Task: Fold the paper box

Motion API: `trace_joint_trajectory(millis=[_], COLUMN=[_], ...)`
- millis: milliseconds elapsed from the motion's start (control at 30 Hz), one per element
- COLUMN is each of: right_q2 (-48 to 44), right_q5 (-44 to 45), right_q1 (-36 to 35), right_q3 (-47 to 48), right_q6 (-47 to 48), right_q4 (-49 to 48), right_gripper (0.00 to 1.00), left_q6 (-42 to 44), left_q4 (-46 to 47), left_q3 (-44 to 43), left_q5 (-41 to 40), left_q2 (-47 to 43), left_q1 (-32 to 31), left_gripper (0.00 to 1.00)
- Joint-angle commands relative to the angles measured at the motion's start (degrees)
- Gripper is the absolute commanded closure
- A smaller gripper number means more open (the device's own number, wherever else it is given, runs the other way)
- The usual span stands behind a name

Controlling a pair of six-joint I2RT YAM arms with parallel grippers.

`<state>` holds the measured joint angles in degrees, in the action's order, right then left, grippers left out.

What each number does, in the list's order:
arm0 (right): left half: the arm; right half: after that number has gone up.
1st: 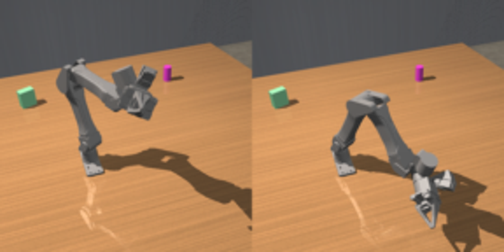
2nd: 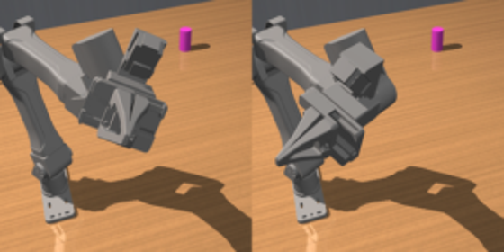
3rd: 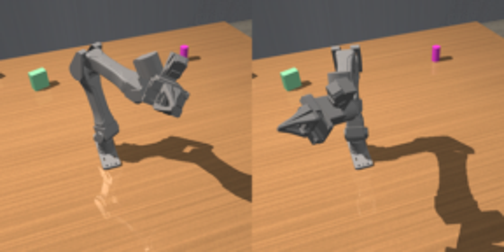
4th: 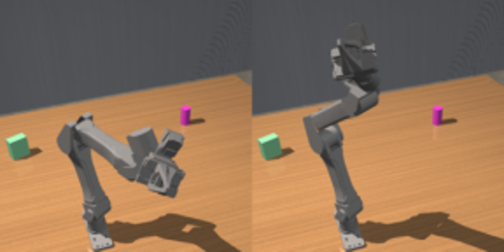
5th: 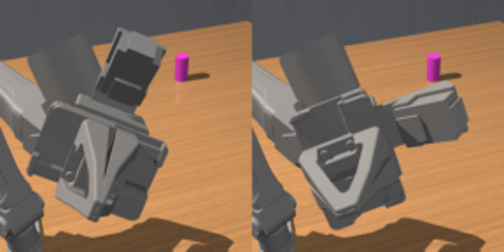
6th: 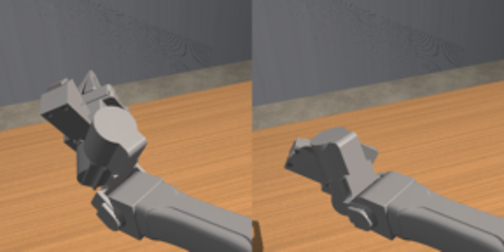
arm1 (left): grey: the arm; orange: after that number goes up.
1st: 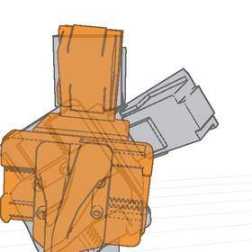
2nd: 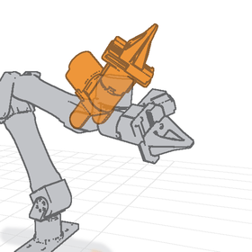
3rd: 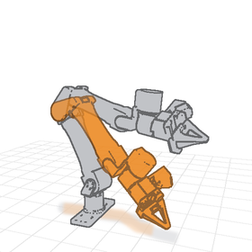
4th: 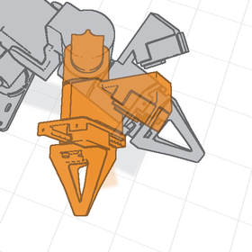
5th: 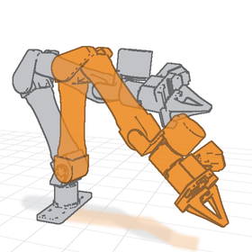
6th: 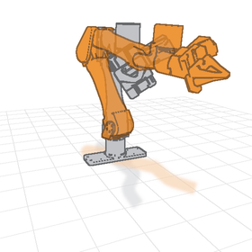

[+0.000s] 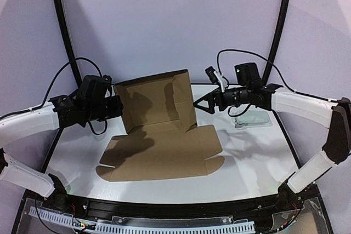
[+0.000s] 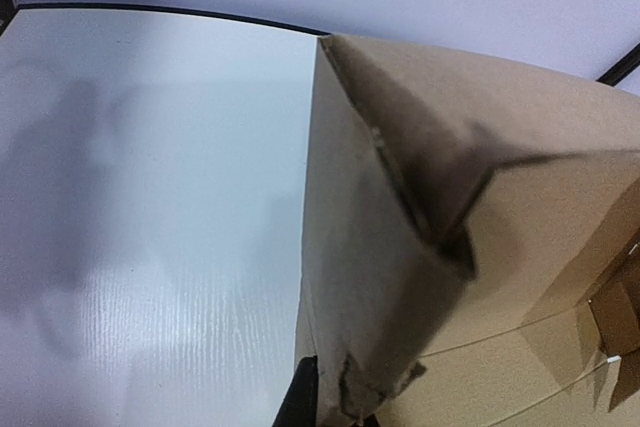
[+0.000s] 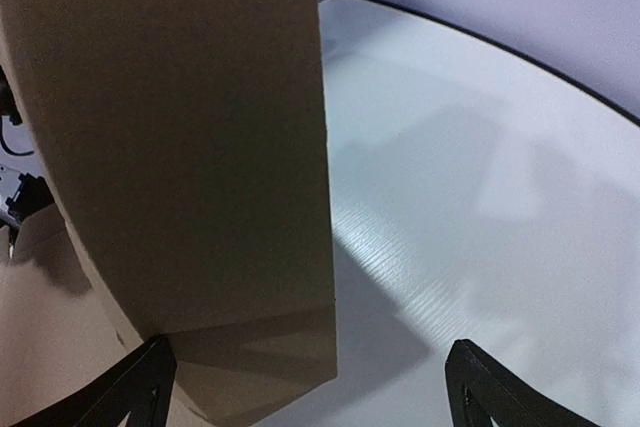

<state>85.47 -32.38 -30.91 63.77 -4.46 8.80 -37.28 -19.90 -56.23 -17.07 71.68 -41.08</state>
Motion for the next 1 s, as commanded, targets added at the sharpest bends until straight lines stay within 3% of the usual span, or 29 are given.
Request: trace_joint_trajectory(millis=[0,433,733,967], right_q2=[2.0,2.0,0.8,0.3], right_q5=[-1.4,-9.2,-20.4,-23.6], right_q1=[-2.8,-4.1,-4.1,-4.2], right_q3=[1.3,-1.9,-3.2,-2.2], right_q6=[2.3,-1.0,-1.6,-0.8], right_q4=[-1.2,-6.0,-10.8,-9.2], right_gripper=[0.03,0.02,0.02,0.02], left_q6=[-1.1,-1.4,-1.5,-1.8], left_q4=[1.1,1.2,0.7,0.4], left_q3=[-1.6,-1.9,-1.6,-1.9], left_q5=[1.0,1.2,0.9,0.3], left_q2=[-0.2,0.4,0.6,1.6], left_q1=[-0.3,-0.3,-0.3,-0.3], left_gripper=[0.99,0.99,0.99,0.99])
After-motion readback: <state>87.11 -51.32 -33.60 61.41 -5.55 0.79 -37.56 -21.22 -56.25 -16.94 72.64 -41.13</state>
